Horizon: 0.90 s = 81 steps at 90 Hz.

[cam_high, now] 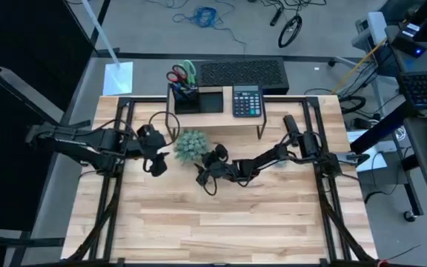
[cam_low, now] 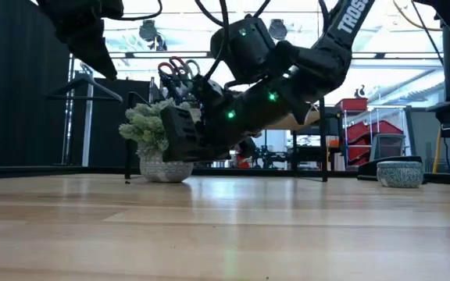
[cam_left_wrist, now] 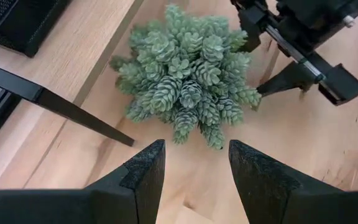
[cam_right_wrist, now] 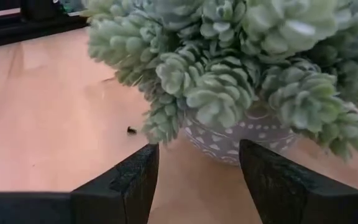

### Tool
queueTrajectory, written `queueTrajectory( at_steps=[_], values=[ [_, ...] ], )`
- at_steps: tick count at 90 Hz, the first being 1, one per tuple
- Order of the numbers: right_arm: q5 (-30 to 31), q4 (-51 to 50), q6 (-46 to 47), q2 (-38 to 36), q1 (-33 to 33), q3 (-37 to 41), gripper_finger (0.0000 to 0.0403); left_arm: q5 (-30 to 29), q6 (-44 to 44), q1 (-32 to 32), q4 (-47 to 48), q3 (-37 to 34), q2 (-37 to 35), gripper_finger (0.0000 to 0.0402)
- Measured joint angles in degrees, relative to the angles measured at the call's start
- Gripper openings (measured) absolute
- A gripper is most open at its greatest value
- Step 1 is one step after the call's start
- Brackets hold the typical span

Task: Pick and place office supplies into organizer
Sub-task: Move the green potted plant under the shelf

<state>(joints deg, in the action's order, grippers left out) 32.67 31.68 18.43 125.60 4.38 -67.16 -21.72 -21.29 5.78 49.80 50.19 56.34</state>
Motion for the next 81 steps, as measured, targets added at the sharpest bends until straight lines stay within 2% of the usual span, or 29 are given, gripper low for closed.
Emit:
queueTrajectory(
  at_steps=[47, 81],
  values=[
    [0.1, 0.1, -3.0, -0.1, -4.7, 0.0, 0.0208, -0.3, 0.7, 0.0, -1.4, 0.0, 0.0, 0.0167],
    [-2.2, 1.9, -0.1, -1.0, 3.0, 0.0, 0.0208, -0.3, 0.7, 0.0, -1.3, 0.0, 0.0, 0.0167]
  ],
)
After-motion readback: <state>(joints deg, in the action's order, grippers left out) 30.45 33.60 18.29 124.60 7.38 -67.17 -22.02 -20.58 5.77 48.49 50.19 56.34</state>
